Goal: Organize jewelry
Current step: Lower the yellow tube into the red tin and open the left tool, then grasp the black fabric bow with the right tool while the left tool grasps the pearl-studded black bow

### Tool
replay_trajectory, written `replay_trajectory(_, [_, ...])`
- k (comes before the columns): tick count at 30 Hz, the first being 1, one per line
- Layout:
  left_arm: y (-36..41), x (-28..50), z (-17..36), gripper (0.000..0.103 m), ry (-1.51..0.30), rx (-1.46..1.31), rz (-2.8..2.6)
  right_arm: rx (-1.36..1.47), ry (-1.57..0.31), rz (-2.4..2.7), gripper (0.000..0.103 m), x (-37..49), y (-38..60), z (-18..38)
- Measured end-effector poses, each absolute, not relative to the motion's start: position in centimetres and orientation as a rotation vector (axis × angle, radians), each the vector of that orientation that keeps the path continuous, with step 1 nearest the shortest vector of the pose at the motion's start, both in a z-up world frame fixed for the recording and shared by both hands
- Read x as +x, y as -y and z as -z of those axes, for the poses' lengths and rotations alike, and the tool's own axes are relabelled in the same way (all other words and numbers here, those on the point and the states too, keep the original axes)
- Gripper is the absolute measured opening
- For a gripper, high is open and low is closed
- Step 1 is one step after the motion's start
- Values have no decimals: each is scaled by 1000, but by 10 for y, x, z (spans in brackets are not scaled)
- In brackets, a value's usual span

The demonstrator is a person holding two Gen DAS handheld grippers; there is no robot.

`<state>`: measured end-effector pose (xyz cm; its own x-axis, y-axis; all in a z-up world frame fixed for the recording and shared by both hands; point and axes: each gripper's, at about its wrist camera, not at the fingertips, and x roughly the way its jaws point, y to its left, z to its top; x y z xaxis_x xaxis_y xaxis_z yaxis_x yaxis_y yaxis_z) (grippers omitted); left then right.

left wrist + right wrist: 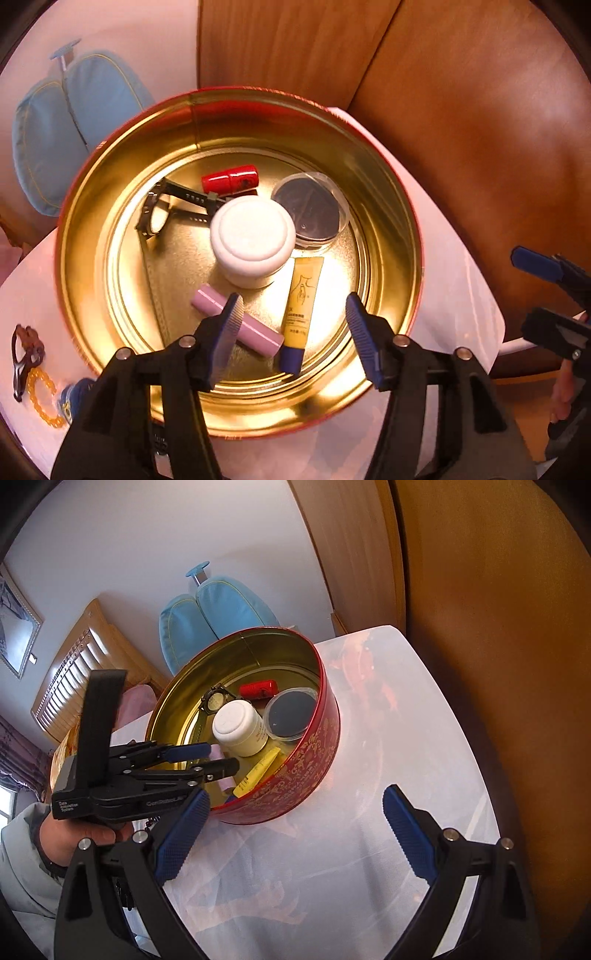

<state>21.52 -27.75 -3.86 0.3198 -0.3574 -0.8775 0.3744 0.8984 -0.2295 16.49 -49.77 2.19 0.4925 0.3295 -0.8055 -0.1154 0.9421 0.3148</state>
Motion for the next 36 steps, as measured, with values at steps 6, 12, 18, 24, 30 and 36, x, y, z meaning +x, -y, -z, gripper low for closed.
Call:
replay_trajectory(6, [202, 146, 8, 78, -1022, -185, 398, 170, -1021, -380, 96, 161, 470, -29])
replay_trajectory(12, [110, 68, 2, 79, -1001, -320, 84, 71, -1020, -596, 96, 152, 404, -28])
replay_trajectory(18, [38, -19, 14, 79, -1033, -436, -213, -22, -1053, -805, 96, 130, 319, -16])
replay_trajectory(24, [-9, -70, 35, 79, -1070, -475, -309, -137, -1087, -900, 96, 99, 255, -7])
replay_trajectory(30, [-24, -65, 65, 79, -1122, -416, -228, -158, -1130, -847, 96, 79, 218, 1])
replay_trajectory(36, [-19, -47, 85, 79, -1147, -428, -165, -214, -1172, -795, 96, 63, 196, 10])
